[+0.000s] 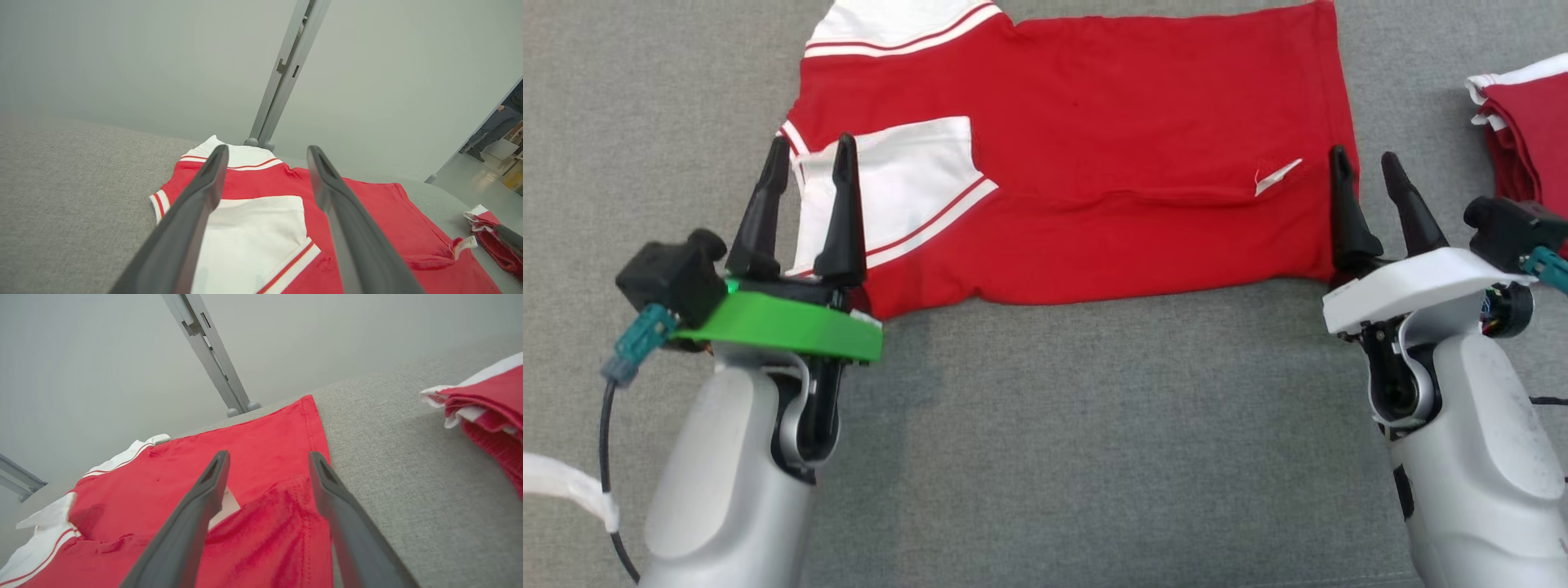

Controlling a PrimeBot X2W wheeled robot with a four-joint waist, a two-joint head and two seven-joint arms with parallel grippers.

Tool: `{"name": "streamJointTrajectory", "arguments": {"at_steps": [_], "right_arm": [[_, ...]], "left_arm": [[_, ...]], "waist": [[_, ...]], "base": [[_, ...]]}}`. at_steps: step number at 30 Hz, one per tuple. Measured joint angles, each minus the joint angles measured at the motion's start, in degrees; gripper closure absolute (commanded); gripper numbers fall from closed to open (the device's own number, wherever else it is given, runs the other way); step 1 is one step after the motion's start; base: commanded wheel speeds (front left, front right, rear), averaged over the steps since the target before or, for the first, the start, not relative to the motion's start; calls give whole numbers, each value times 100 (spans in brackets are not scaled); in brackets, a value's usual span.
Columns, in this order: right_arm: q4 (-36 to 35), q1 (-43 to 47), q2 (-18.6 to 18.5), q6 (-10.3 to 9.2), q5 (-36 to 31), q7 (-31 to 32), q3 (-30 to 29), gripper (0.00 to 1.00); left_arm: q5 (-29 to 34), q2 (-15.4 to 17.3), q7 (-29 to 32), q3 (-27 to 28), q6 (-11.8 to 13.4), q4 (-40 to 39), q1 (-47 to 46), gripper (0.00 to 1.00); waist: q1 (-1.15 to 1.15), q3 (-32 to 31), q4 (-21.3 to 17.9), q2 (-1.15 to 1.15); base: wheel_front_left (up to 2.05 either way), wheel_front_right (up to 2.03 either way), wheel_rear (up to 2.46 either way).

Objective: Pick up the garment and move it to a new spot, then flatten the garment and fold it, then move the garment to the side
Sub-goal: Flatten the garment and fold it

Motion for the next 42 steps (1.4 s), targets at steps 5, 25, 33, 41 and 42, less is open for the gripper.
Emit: {"name": "streamJointTrajectory", "arguments": {"at_steps": [5, 25, 33, 41, 42], "right_arm": [[-420, 462, -1, 0, -620, -36, -111, 0], [-556, 1131, -1, 0, -1257, 111, -80, 0], [-350, 936, -2, 0, -1259, 111, 76, 0], [231, 640, 1, 0, -1166, 259, 113, 0], [334, 597, -2, 0, -1160, 265, 111, 0]], "left_arm": [[4, 38, -2, 10, -12, -254, 686, 0], [-1101, 90, 1402, 370, 452, 227, 1658, 0], [-1377, 62, 1300, 632, 405, 443, 1344, 36], [-1271, 91, 890, 550, 210, 236, 1167, 100], [-1265, 88, 870, 514, 197, 189, 1162, 100]], "waist": [[0, -177, 17, 0], [0, -348, -148, 0], [0, -190, -352, 0], [0, -181, -276, 0], [0, -190, -250, 0]], "base": [[0, 0, 0], [0, 0, 0], [0, 0, 0], [0, 0, 0], [0, 0, 0]]}}
